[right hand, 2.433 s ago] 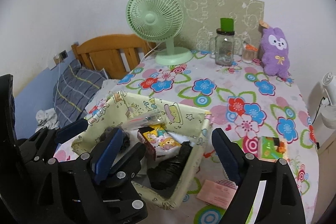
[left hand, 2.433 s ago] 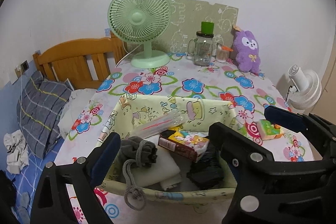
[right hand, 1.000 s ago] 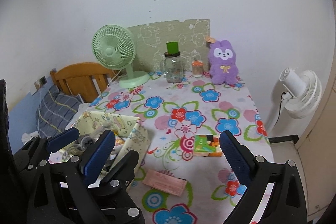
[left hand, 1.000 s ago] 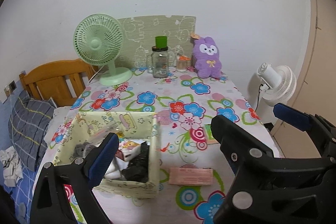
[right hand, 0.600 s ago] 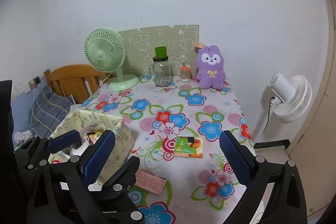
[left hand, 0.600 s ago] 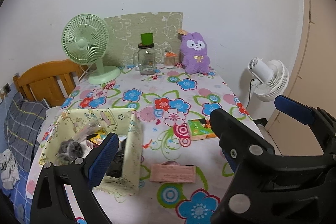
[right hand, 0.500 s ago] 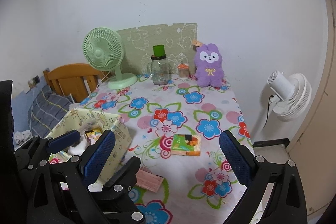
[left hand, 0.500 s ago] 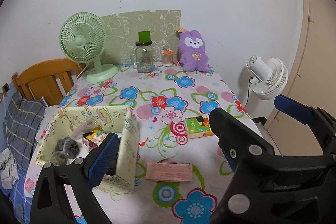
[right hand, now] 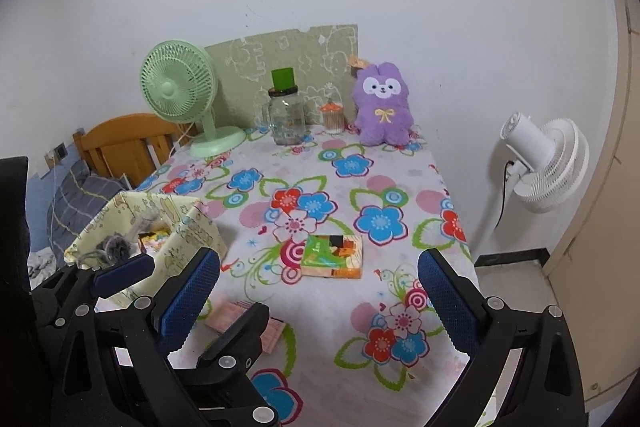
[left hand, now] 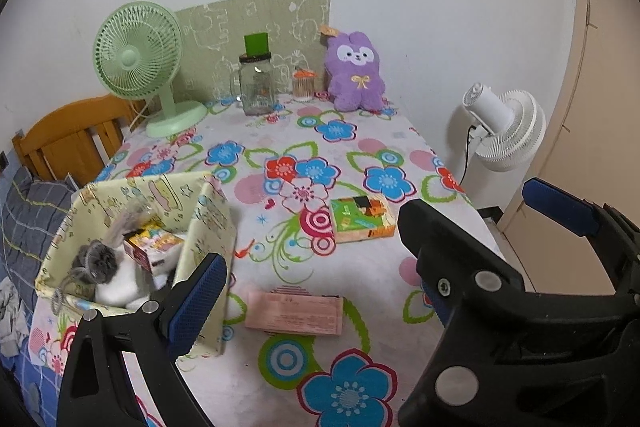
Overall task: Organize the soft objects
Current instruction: 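Withdraw both tools from the box back over the table, then move the left tool to the pink card while the right tool approaches the green box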
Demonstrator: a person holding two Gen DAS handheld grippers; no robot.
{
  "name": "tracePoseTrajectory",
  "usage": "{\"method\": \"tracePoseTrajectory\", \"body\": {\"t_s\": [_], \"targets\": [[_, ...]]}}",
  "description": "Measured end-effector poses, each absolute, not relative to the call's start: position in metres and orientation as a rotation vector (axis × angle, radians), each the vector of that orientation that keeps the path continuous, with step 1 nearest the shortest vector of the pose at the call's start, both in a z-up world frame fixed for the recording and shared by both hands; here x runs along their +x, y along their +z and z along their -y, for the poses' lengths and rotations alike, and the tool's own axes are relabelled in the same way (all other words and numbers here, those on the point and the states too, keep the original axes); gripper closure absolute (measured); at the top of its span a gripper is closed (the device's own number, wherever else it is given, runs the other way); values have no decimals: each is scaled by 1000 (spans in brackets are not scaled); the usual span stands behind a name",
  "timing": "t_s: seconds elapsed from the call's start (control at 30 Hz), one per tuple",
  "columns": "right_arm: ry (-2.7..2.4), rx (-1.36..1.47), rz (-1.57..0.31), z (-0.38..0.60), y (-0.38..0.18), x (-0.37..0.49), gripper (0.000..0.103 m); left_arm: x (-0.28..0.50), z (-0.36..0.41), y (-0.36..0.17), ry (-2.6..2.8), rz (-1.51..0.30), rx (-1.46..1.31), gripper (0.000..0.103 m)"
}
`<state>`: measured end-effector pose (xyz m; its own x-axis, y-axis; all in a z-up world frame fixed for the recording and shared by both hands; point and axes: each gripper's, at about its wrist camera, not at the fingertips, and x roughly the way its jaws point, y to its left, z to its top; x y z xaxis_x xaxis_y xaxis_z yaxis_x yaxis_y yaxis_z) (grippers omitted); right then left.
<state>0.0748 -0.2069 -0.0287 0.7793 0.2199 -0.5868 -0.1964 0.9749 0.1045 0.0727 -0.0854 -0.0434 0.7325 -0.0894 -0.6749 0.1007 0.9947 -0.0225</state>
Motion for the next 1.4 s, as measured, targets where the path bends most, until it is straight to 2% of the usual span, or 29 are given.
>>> {"method": "tracePoseTrajectory", "body": {"t_s": [0.9,1.4], "targets": [[212,39,-816,212,-114,109,2,98,93,-125,-55,-933,-45,4],[209,38,-864,212,-135,125,2,111,93,-146,-38,-1002,-69,4]]}}
